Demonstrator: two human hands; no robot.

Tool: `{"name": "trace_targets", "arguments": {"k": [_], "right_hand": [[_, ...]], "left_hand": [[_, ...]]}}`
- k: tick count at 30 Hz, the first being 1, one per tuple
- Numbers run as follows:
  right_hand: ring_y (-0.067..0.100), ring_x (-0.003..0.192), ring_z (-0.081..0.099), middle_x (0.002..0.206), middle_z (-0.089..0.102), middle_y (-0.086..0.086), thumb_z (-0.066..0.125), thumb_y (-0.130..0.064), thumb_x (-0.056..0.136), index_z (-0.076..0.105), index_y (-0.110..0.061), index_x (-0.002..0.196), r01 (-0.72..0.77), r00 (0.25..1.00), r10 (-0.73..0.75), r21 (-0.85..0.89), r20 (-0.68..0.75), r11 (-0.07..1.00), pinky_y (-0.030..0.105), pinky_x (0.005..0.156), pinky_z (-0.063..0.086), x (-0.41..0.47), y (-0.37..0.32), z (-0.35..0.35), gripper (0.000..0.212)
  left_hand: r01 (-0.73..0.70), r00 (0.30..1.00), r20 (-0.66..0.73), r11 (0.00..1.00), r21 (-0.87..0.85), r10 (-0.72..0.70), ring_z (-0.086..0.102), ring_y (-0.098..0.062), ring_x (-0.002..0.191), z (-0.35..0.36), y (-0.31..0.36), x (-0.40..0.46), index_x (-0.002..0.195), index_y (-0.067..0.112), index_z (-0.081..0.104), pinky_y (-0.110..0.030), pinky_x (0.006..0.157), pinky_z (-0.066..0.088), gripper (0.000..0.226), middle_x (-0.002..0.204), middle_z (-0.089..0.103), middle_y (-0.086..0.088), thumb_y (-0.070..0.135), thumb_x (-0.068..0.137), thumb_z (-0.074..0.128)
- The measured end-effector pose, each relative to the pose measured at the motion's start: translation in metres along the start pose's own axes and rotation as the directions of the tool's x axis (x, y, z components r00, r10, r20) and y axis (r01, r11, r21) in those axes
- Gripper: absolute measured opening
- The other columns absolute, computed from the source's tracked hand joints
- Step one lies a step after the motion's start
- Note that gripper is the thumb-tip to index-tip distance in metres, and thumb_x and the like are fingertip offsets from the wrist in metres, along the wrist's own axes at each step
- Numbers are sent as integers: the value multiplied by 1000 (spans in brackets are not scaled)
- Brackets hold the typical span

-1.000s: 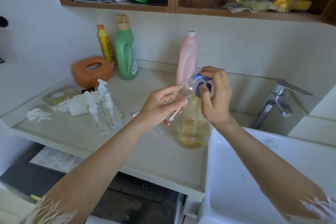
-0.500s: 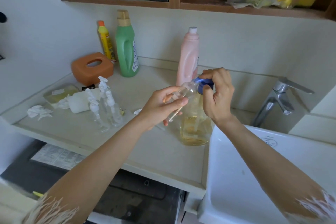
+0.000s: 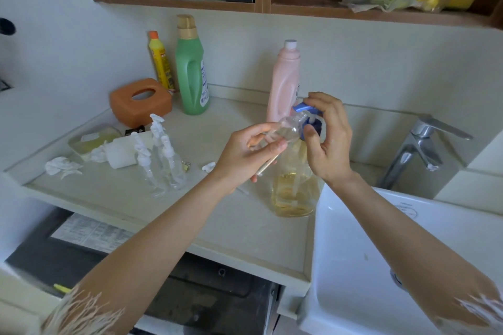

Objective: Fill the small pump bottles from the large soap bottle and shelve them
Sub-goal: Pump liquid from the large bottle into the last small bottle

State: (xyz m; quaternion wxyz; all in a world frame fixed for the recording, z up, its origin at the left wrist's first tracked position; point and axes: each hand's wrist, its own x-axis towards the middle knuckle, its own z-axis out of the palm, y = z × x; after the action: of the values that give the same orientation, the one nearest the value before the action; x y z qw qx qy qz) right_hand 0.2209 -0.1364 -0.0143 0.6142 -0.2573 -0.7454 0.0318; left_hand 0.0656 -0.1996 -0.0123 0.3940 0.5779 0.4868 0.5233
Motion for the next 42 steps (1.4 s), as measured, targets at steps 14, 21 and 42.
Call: {"name": "trace_targets", "arguments": {"k": [14,21,42], "right_hand": [[38,108,56,112,59,22,44,-8,84,60,12,105,0,998,1,17,-59,1000,34,93,45,-3,11,6,33],[34,87,58,92,63,12,45,-9,78,66,4,85,-62,993,55,-64,-103,996,17,82,40,1,6,10,25],[33,106,56,113,60,18,45,-11,82,64,8,105,-12,1000,11,-69,-3,998,36,94,44,2,1,0,35]], "left_hand": [[-56,998,4,991,-124,57,68,-11,68,-3,-6,7,113,38,62,-15,32,30,34,94,72,12,32,80,66],[-35,999,-1,992,-125,36,68,-13,64,-3,-13,7,108,40,65,-14,31,28,28,85,72,7,28,83,70],[7,1000,15,999,-31,-6,68,-14,69,-6,3,7,120,24,62,-17,32,32,40,90,72,9,15,84,73]]}}
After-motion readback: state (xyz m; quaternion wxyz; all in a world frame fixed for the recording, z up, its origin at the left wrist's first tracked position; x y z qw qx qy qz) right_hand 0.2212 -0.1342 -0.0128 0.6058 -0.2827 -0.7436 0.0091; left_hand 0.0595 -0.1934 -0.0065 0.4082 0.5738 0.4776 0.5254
